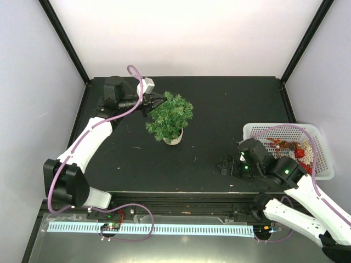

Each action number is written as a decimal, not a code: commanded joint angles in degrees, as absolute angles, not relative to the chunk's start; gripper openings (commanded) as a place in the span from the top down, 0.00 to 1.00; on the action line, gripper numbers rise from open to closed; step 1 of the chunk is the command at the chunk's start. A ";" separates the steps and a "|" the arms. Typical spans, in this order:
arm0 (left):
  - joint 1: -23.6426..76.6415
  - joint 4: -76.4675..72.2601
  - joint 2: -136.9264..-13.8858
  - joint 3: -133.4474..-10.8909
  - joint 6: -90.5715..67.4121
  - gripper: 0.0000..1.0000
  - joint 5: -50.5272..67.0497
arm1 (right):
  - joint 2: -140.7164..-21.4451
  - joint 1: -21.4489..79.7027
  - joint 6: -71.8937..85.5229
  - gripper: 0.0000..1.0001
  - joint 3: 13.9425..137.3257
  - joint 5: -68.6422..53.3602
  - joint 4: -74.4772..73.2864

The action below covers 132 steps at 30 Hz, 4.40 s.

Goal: Decorate the small christmas tree

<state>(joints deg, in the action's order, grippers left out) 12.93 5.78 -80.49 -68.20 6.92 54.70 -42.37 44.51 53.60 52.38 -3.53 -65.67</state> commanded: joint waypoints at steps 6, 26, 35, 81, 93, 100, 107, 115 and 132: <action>15.19 -5.15 -83.88 -67.94 8.14 0.99 51.25 | -39.11 44.16 57.08 0.00 50.89 -1.97 -67.10; 15.12 -9.53 -94.67 -78.86 9.06 0.98 44.12 | -40.28 44.21 56.86 0.00 48.38 -3.47 -65.54; 14.72 -8.76 -99.22 -85.39 8.88 0.99 42.49 | -41.72 44.21 55.65 0.00 48.69 -4.01 -65.82; 9.43 -3.05 -102.73 -88.63 9.49 0.67 43.95 | -44.03 44.20 54.87 0.00 50.89 -4.26 -64.70; 7.07 5.93 -92.98 -84.37 13.16 0.27 47.58 | -46.68 44.20 53.32 0.00 59.23 4.24 -69.47; 5.50 36.05 -89.89 -95.35 15.88 0.01 40.64 | -55.80 44.14 59.43 0.00 68.27 20.46 -86.95; 4.97 67.44 -88.93 -105.08 23.61 0.01 31.88 | -59.61 38.71 59.85 0.00 68.04 27.43 -86.23; 4.07 68.99 -76.02 -94.30 22.60 0.01 19.07 | -60.92 22.57 47.52 0.00 62.12 20.62 -67.19; 4.22 74.39 -67.82 -85.35 29.89 0.01 33.86 | -71.84 18.56 36.51 0.00 54.16 1.92 -51.84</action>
<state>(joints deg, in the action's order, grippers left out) 4.40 72.38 -68.62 -84.55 28.84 28.95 -70.46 18.85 39.77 54.04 6.33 -54.61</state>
